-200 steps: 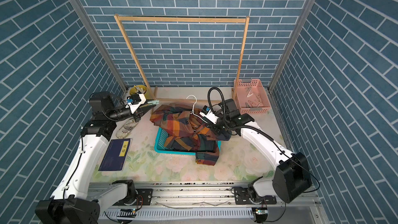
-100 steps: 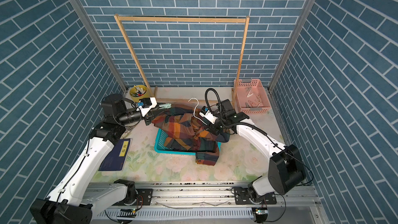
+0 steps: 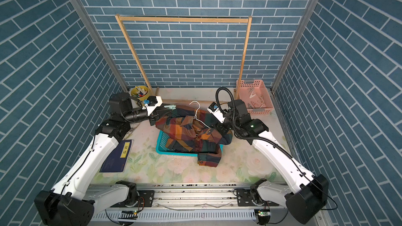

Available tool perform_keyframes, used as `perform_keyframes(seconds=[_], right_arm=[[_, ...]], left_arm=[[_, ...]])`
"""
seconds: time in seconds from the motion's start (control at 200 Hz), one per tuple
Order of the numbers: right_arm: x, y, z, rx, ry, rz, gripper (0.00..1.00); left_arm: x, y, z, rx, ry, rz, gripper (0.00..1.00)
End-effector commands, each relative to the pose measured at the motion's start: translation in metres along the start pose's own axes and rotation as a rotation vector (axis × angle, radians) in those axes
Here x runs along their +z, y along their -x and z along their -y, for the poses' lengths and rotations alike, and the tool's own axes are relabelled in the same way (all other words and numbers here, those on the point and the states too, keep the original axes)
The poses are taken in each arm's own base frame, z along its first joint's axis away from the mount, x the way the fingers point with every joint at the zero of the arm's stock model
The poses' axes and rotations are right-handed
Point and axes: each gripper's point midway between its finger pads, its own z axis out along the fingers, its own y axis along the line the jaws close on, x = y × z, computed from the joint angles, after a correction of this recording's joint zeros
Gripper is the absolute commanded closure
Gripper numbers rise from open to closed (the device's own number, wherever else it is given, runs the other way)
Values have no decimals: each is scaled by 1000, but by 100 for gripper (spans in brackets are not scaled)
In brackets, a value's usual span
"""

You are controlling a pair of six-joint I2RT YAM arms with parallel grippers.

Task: Remove the clothespins securing long-sleeve shirts to the hanger
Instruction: Place the hanger in the bin, then place the clamp in the storage box.

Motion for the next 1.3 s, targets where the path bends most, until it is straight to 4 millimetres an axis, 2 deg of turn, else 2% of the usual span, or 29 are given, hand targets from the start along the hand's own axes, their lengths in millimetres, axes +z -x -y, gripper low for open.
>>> perform_keyframes(seconds=[0.0,0.2,0.41,0.645,0.765,1.085,1.295], right_arm=[[-15,31,-17,-138,-2,61,38],[2,77,-43,-283,30,139,38],[32,99,-50,-357,64,171,38],[43,126,-54,-386,98,233,39],[41,139,-58,-399,117,271,40],[60,143,-73,-405,181,266,41],[70,145,-74,-398,189,264,43]], left_arm=[[4,11,10,-29,-70,10,100],[11,12,14,-25,-81,6,100],[12,14,17,-20,-89,4,100],[16,7,20,-32,-106,-9,100],[16,6,20,-31,-106,-10,100],[19,6,19,-35,-112,-7,100],[21,7,21,-34,-122,-8,100]])
